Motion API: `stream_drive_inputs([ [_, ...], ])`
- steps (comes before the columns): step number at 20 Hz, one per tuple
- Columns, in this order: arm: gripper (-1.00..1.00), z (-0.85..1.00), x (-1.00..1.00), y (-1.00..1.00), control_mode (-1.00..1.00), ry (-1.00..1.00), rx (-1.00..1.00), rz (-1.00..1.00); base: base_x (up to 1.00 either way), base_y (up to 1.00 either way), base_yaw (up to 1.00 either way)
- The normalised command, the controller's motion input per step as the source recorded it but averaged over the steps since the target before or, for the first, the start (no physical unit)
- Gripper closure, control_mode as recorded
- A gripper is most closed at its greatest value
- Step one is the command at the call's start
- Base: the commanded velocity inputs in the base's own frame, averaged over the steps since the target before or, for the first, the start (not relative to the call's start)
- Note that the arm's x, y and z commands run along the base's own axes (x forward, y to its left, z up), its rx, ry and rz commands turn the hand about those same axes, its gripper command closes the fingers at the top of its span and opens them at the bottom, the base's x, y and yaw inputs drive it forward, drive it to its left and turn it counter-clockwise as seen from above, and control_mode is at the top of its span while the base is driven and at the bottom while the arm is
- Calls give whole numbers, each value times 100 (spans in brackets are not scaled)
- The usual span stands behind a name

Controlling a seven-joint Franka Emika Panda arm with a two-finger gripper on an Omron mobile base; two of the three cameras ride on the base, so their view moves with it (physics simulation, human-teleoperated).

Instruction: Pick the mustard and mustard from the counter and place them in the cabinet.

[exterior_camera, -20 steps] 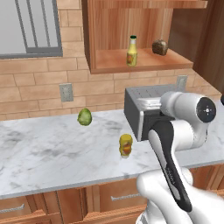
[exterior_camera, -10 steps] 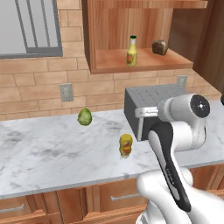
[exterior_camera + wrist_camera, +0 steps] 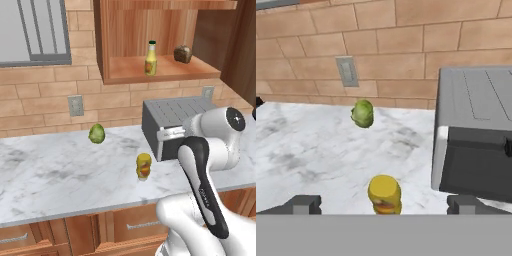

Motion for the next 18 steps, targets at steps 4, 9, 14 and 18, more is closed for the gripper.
stream_drive_inputs([
  [4, -100, -30, 0, 0, -100, 2, 0, 16, 0, 0, 0],
  [9, -100, -37, 1, 0, -100, 3, 0, 15, 0, 0, 0],
  [14, -100, -26, 0, 0, -100, 1, 0, 13, 0, 0, 0],
  [18, -100, -22, 0, 0, -100, 0, -4, 13, 0, 0, 0],
])
